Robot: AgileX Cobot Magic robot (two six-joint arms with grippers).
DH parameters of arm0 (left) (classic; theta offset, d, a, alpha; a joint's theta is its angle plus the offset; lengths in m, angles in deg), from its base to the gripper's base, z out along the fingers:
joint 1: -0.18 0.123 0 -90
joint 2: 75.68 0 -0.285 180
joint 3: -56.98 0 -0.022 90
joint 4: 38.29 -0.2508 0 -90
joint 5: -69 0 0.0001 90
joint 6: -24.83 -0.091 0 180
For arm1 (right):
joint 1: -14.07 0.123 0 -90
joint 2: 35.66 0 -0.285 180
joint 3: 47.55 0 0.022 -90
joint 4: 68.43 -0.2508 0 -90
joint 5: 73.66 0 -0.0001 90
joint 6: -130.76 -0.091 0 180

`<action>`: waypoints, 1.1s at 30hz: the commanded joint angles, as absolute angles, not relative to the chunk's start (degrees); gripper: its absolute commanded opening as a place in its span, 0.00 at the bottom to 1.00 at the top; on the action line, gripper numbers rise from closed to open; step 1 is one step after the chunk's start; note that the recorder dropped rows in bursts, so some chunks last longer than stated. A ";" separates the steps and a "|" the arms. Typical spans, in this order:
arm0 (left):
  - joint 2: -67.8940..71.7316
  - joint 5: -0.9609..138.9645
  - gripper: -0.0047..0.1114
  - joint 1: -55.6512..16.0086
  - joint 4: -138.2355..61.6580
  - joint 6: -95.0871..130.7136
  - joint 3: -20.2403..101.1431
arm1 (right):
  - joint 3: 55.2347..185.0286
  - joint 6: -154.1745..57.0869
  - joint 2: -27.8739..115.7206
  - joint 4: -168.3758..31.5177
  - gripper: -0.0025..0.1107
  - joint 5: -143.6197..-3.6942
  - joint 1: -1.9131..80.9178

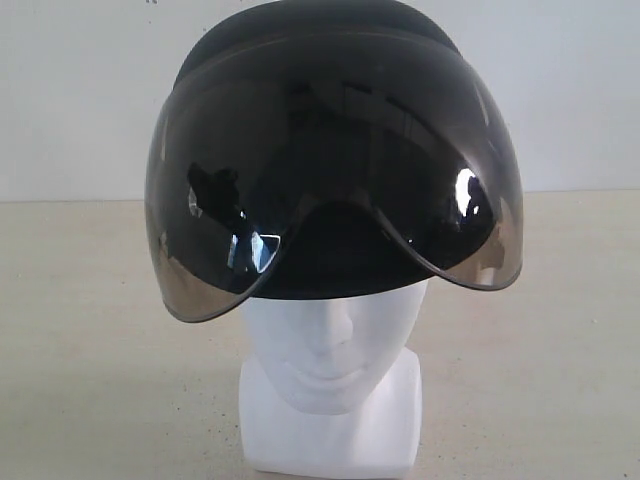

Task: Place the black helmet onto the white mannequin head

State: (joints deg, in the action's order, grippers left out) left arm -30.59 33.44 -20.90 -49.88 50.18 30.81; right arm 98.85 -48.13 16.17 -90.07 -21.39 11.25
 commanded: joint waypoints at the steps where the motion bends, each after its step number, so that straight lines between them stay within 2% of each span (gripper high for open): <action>1: -25.68 33.09 0.08 -20.95 -46.79 46.34 34.12 | 110.98 -42.85 21.11 -93.34 0.02 -17.72 11.36; 4: -22.48 33.82 0.08 -20.95 -44.34 44.27 37.44 | 120.07 -41.18 25.96 -98.17 0.02 -14.71 11.36; 9: -15.70 40.25 0.08 -20.95 -29.90 34.07 41.90 | 132.59 -32.10 36.52 -119.70 0.02 -5.09 11.26; 14: -11.70 42.17 0.08 -20.95 -7.92 12.80 42.42 | 132.71 -28.00 37.30 -126.69 0.02 -3.69 11.36; 17: -10.55 42.12 0.08 -20.95 -2.12 4.70 42.42 | 132.71 -25.79 37.30 -129.64 0.02 -4.42 13.12; 25: -10.20 42.28 0.08 -20.95 -1.98 3.41 42.42 | 128.95 -23.74 37.40 -126.21 0.02 -11.89 19.29; 33: -7.19 40.97 0.08 -20.95 -1.64 3.08 42.42 | 128.33 -23.21 37.54 -126.57 0.02 -13.68 19.90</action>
State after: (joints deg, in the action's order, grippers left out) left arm -8.19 41.51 -20.90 -2.36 3.56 42.03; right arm 128.41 -23.51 37.50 -126.28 -12.90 19.79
